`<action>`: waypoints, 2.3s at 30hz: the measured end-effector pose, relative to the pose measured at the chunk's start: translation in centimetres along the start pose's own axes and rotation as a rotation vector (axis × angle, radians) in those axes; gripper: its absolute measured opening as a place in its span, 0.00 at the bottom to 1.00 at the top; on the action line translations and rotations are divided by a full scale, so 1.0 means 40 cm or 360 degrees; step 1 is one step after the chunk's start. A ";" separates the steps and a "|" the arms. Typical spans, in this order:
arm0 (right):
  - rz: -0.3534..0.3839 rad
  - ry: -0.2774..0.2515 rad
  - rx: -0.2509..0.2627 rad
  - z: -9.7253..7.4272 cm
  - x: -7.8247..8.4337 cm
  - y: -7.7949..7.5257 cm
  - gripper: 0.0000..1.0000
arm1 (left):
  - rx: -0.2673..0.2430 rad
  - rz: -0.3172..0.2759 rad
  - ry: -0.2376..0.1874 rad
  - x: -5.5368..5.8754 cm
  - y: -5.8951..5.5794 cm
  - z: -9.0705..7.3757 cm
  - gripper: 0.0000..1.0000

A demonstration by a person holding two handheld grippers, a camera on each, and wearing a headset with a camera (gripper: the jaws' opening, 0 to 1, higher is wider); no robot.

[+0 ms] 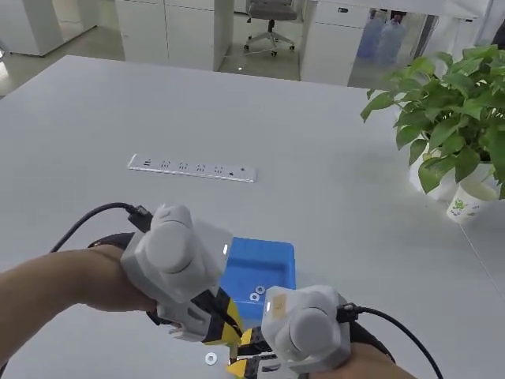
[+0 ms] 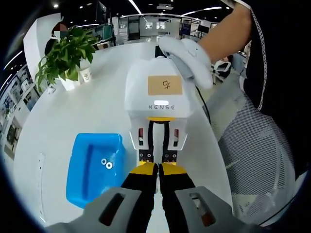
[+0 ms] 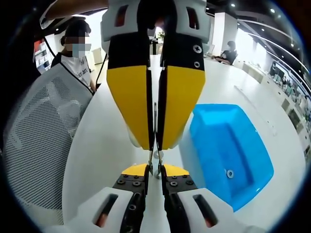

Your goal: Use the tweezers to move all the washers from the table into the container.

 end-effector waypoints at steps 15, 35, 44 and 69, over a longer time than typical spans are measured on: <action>0.0037 -0.0012 -0.0013 0.000 0.001 0.002 0.11 | 0.0005 -0.0015 -0.0005 0.001 0.001 0.000 0.06; 0.0015 -0.0015 -0.0013 -0.016 -0.020 -0.005 0.11 | -0.0002 -0.0033 0.0001 -0.012 -0.003 -0.025 0.06; 0.0021 -0.0037 -0.0004 -0.036 -0.033 -0.014 0.11 | -0.0005 -0.0025 0.0000 -0.030 -0.002 -0.044 0.06; -0.0017 -0.0037 0.0044 -0.103 -0.064 -0.084 0.11 | -0.0033 0.0006 -0.0036 -0.100 0.036 -0.104 0.06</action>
Point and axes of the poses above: the centre of the closed fingertips' face, and the gripper's own axes: z roughly forward along the fingers, y roughly to its left, x roughly out of its underside, the point moved 7 cm from there along -z, roughly backward along the fingers, and after that the axes turned 15 degrees about -z, right-handed, at the moved point
